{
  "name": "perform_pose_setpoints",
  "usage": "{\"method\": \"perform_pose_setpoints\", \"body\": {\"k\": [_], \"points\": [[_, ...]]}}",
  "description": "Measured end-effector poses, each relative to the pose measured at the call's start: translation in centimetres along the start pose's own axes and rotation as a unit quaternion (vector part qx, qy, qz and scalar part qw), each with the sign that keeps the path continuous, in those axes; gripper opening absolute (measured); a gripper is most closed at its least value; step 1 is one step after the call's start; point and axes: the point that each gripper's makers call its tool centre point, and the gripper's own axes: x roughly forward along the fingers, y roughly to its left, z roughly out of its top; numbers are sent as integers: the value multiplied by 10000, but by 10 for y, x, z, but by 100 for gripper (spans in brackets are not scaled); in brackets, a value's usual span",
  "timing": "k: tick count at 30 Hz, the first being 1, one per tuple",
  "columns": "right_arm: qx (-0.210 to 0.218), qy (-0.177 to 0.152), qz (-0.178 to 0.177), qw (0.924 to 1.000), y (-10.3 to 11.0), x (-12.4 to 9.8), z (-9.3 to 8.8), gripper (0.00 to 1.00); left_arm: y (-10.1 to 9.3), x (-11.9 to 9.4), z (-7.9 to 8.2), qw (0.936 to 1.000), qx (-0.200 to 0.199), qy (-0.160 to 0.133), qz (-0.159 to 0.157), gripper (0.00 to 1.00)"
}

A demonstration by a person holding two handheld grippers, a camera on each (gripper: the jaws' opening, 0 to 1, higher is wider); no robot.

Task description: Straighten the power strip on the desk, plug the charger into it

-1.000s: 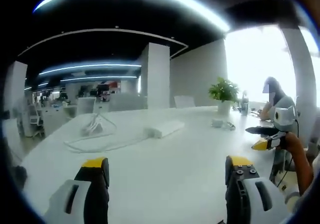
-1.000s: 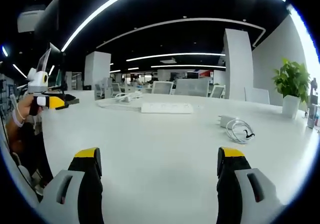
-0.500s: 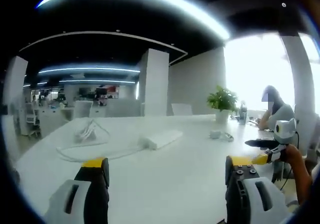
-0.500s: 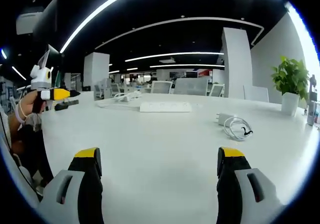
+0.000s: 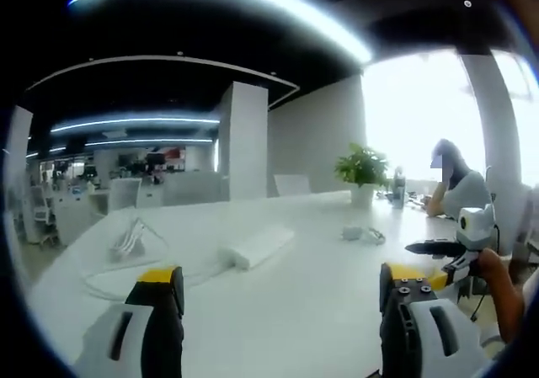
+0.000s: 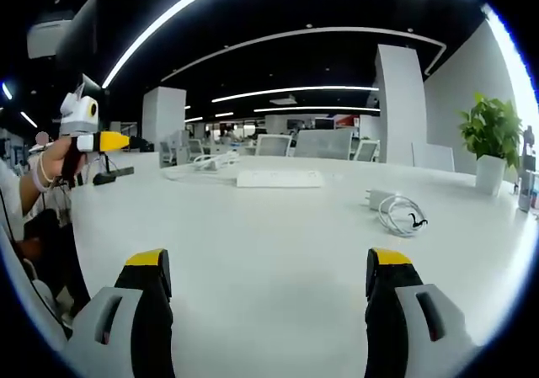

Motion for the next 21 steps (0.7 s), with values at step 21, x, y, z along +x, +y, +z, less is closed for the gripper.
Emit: {"method": "perform_pose_setpoints", "body": {"k": [21], "points": [[-86,30,30,10000,3,4,4,96,7,38,44,9940,1057,240,-135,99]]}}
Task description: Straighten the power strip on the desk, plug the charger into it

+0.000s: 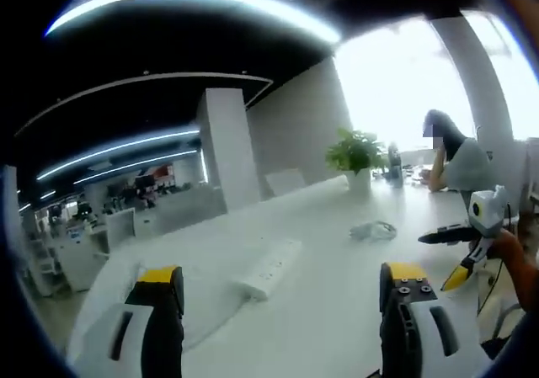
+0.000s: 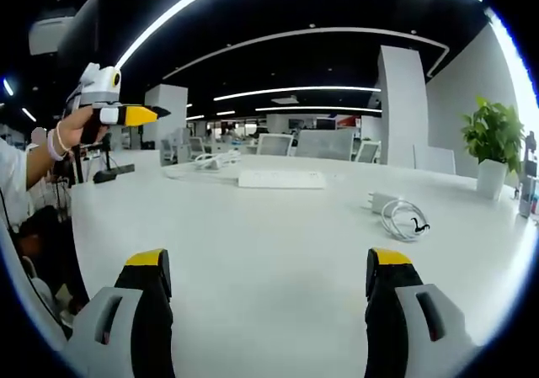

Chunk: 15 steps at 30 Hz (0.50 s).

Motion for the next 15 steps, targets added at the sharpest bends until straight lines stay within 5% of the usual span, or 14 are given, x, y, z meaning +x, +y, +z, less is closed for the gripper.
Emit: {"method": "perform_pose_setpoints", "body": {"k": [15], "points": [[-97,19,-7,10000,-1,4,6,96,8,39,3,9936,803,749,-282,99]]}}
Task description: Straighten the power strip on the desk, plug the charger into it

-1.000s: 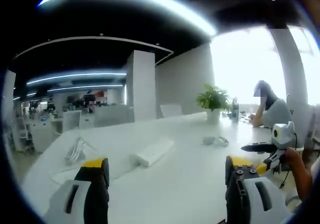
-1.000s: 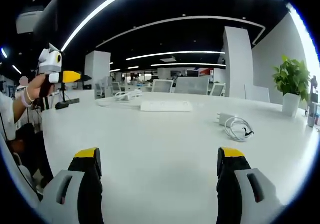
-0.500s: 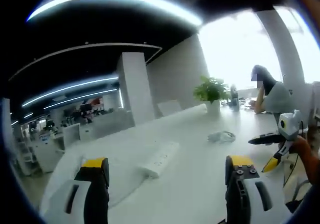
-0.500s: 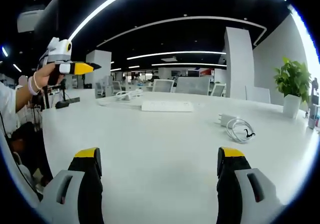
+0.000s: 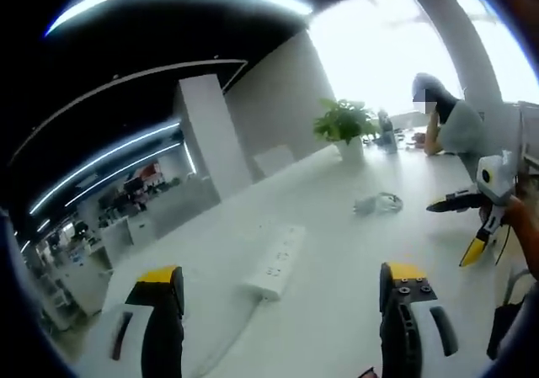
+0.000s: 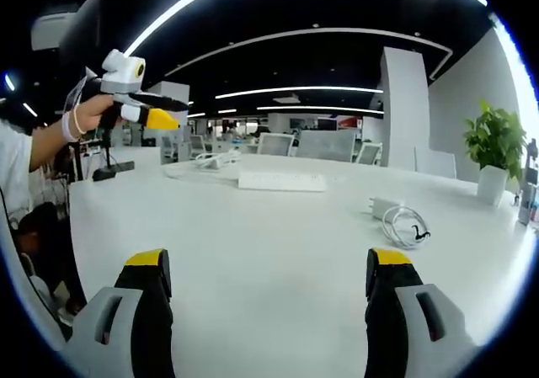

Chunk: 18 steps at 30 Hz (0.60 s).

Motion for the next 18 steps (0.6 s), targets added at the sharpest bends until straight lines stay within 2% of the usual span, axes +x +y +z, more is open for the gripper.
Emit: {"method": "perform_pose_setpoints", "body": {"k": [2,4,5,10,18], "points": [[1,5,-22,10000,-2,0,1,96,0,5,3,9999,104,91,-84,99],[-3,8,-33,10000,-3,1,1,96,-3,9,1,9987,180,359,-308,99],[-10,12,-35,10000,-3,1,1,96,-1,12,3,9987,139,409,-270,99],[-25,20,-30,10000,-3,3,2,96,3,24,10,9956,507,697,-368,99],[-70,50,9,10000,-1,6,2,96,9,44,13,9925,600,980,-416,99]]}}
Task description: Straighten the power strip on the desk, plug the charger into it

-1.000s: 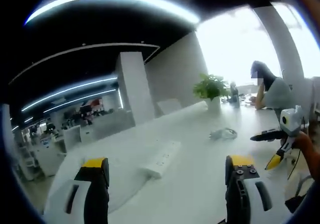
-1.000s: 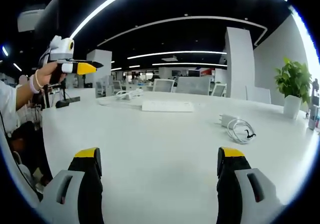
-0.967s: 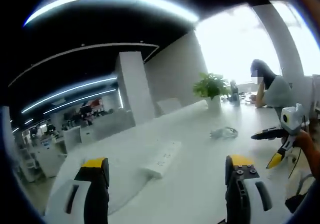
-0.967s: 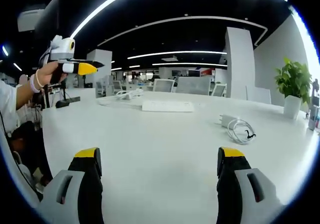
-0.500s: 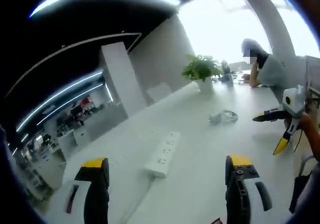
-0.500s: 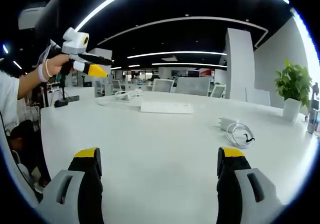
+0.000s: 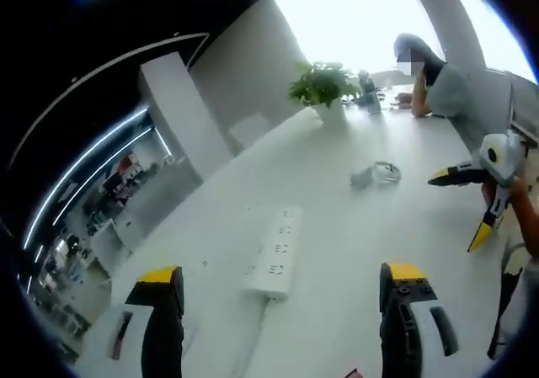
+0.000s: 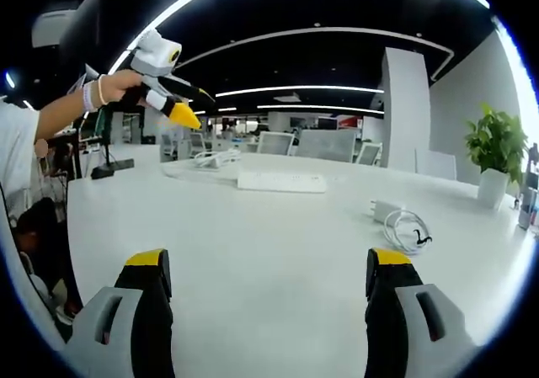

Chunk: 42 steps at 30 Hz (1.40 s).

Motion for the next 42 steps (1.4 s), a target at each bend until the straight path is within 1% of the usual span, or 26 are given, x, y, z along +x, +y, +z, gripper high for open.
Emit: {"method": "perform_pose_setpoints", "body": {"k": [2,10,12,14,17,20,24,26,30,34,37,42], "points": [[-10,11,-4,10000,-1,0,0,96,6,4,0,9999,53,77,103,99],[-63,36,-26,10000,-1,2,1,96,24,19,8,9992,196,263,227,99],[-77,65,-40,9999,-1,2,0,96,26,23,8,9990,203,337,199,99],[-100,80,-54,9999,-1,2,0,96,26,26,6,9984,301,458,124,99],[-114,93,-54,9999,-1,0,0,95,26,31,3,9976,336,598,85,99],[-132,110,-75,9998,-3,-1,1,95,31,37,4,9970,347,693,63,99],[-150,91,-83,9998,-2,-2,2,95,34,44,4,9962,284,829,-3,99],[-150,91,-86,9998,-1,-2,3,95,40,49,4,9958,272,874,-22,99],[-166,118,-66,9998,0,-1,2,95,48,56,1,9952,34,975,-35,99],[-118,127,-41,9998,0,0,2,95,45,61,-1,9945,-122,1037,-128,98],[-88,98,-31,9999,1,1,3,95,45,69,0,9937,-144,1101,-173,98],[-122,124,-53,9998,-1,0,4,95,48,78,2,9930,-199,1151,-162,98]]}}
